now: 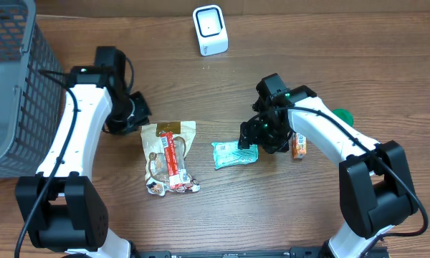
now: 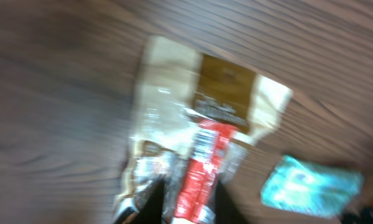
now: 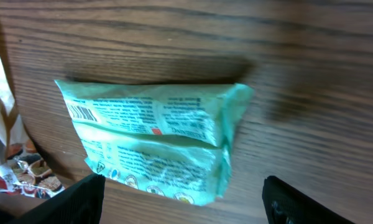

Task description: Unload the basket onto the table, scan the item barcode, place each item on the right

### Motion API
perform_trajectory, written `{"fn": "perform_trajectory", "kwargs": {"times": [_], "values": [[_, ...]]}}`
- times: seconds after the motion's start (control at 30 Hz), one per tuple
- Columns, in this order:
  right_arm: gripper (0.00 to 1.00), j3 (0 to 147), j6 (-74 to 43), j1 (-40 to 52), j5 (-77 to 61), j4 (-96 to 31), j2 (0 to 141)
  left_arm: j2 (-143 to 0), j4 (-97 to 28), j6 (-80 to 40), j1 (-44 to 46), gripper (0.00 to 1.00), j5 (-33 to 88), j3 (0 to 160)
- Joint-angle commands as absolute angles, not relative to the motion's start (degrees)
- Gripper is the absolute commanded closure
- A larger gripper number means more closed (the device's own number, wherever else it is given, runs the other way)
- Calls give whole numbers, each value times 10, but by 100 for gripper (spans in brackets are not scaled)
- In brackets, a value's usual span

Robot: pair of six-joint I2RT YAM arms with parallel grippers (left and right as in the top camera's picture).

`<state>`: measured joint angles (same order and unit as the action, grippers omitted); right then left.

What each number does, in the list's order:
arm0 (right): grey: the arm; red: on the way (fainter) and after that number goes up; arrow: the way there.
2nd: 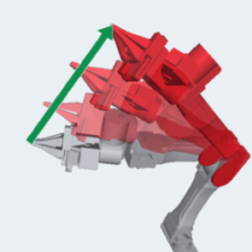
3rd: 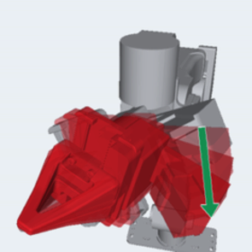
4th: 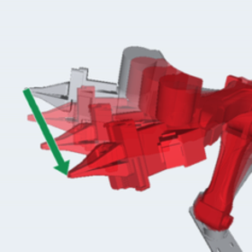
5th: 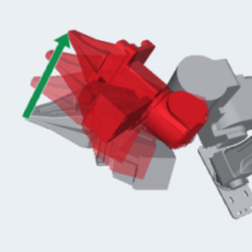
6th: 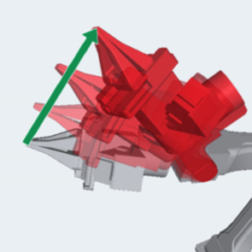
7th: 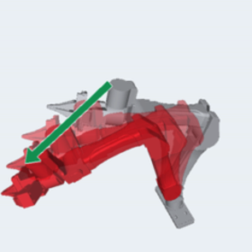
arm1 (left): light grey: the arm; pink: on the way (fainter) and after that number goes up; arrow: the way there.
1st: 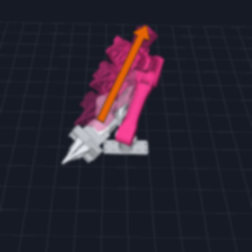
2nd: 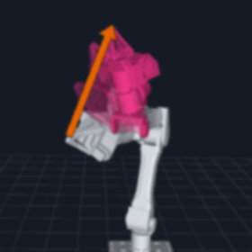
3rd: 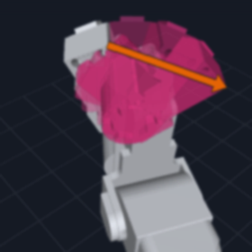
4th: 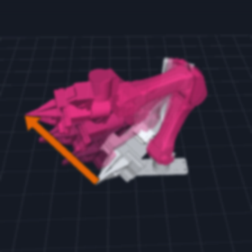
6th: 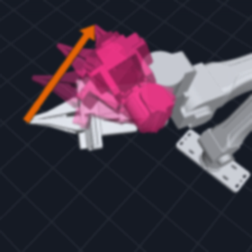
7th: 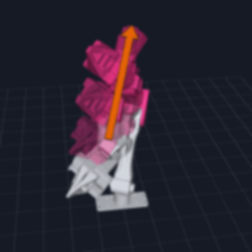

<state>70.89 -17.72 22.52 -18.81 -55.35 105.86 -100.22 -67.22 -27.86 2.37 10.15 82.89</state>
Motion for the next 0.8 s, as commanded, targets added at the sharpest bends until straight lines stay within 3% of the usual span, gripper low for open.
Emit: {"fn": "perform_trajectory", "kwargs": {"times": [0.0, 0.4, 0.77], "values": [[18, 689, -183, 225, -234, -535, 1049, -1000, -656, -243, 69, 96, 161, 832], [18, 671, -212, 219, -246, -512, 1049, -1028, -580, -275, 247, 96, 118, 818], [20, 639, -212, 190, -308, -486, 1049, -1148, -535, -247, 272, 96, 172, 818]]}}
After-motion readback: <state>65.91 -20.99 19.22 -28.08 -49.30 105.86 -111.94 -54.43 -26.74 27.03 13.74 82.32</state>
